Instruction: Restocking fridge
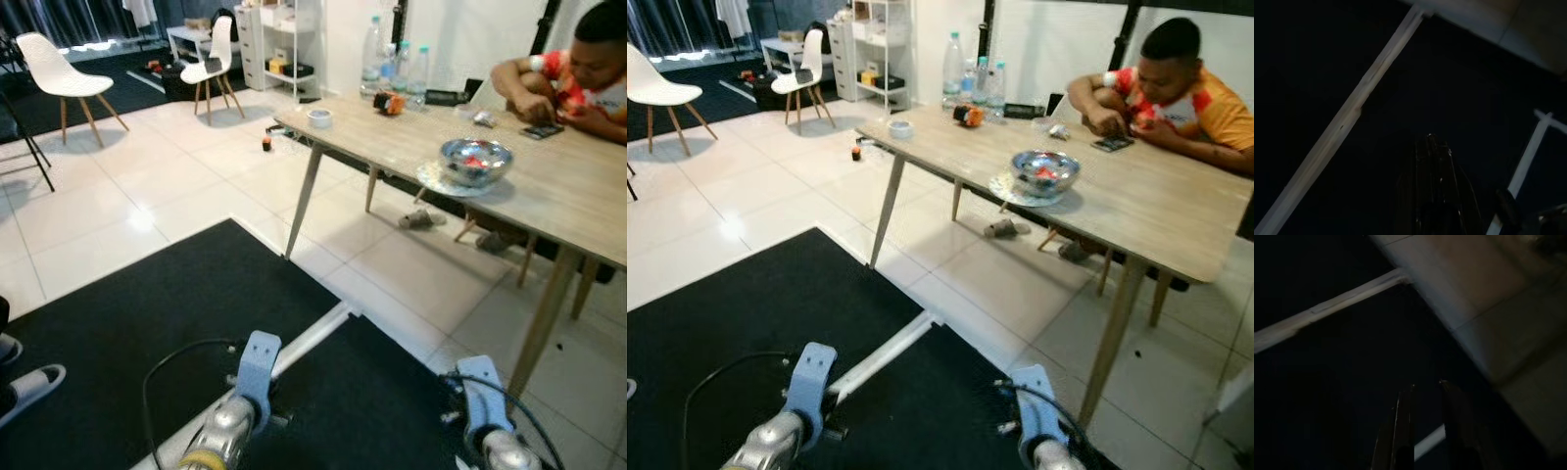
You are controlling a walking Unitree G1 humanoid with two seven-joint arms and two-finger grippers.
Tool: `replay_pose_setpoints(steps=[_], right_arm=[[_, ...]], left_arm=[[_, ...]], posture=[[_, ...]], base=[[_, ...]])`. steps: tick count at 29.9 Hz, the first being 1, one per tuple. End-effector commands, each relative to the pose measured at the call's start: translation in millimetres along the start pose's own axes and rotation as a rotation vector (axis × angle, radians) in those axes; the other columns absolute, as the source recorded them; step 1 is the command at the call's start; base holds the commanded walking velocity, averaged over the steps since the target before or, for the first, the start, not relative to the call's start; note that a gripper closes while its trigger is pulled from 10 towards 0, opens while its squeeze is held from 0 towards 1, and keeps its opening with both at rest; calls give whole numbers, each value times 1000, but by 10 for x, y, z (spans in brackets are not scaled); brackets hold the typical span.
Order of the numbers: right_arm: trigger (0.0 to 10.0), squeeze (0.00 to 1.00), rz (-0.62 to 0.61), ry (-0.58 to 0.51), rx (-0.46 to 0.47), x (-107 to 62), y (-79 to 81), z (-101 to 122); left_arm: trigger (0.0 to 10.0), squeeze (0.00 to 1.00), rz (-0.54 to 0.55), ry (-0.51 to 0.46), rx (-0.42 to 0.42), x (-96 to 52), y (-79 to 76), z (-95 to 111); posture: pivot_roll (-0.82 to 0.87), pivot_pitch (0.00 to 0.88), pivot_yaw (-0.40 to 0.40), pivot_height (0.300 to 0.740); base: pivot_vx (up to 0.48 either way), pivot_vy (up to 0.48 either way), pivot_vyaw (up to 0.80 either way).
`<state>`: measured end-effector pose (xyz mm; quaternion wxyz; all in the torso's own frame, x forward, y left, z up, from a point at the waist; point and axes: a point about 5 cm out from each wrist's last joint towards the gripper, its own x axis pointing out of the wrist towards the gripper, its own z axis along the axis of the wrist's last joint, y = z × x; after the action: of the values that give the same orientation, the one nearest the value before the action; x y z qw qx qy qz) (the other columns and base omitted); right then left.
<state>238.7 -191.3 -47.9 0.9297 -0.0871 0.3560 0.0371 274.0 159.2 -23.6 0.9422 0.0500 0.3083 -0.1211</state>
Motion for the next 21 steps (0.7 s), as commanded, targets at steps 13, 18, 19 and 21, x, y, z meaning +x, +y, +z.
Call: replay_pose_setpoints(steps=[13,18,19,21], right_arm=[[10000,0,-22,23,6,-21,-85,-60],[10000,0,-21,22,5,-18,-78,-53],[10000,0,-21,22,4,-18,-78,-54],[10000,0,-21,23,2,-18,-80,-54]], left_arm=[[10000,0,-7,12,7,-3,-12,-27],[10000,0,-7,9,10,0,-6,-12],[10000,0,-6,9,9,0,-5,-12],[10000,0,-6,10,10,-1,-5,-15]], posture=[[-150,0,39,740],[-147,0,37,740],[-147,0,37,740],[-147,0,36,740]], base=[[335,0,-554],[325,0,-800],[319,0,-800],[319,0,-800]])
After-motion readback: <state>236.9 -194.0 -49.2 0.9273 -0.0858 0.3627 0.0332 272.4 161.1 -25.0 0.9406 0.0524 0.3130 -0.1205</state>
